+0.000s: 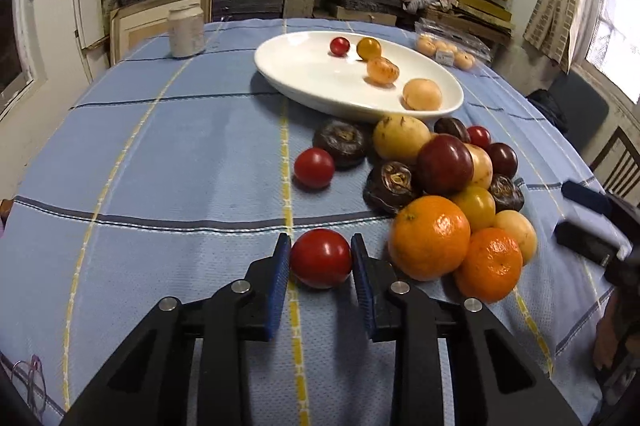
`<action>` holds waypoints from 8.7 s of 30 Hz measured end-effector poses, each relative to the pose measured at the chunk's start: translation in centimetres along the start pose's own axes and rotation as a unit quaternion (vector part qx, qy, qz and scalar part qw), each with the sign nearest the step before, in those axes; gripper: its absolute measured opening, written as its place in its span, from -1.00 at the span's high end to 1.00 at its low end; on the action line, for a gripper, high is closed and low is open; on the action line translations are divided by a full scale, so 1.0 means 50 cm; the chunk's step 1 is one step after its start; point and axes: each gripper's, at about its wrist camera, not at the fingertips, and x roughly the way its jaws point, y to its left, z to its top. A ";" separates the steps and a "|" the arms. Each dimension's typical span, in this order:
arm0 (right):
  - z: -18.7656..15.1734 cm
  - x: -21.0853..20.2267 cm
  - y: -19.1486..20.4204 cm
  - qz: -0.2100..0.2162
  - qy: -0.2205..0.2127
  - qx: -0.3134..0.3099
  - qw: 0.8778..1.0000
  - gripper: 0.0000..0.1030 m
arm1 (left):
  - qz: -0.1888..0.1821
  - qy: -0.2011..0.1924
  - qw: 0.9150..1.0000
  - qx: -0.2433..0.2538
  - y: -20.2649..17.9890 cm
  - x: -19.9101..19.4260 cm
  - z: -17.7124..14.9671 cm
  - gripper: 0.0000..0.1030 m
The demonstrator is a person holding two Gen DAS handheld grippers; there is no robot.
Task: Organize fruits
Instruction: 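Place the tomato on the plate with the left tool while the right tool places a pale yellow fruit, then grasp another red tomato with the left tool, then place the tomato on the plate with the left tool while the right tool places a dark red plum, then withdraw the left tool and grasp the large orange tangerine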
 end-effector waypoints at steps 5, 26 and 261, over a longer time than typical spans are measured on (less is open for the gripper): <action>-0.007 0.036 0.020 -0.004 0.034 -0.029 0.999 -0.25 | 0.006 -0.011 1.000 0.001 0.000 -0.013 0.000 0.41; 0.000 0.091 0.023 0.058 0.076 -0.008 0.995 0.24 | -0.008 0.011 1.000 0.003 -0.002 0.005 -0.003 0.41; 0.095 0.021 -0.201 -0.025 -0.076 0.176 0.981 -0.91 | -0.071 -0.009 0.997 0.039 -0.050 0.003 0.014 -0.25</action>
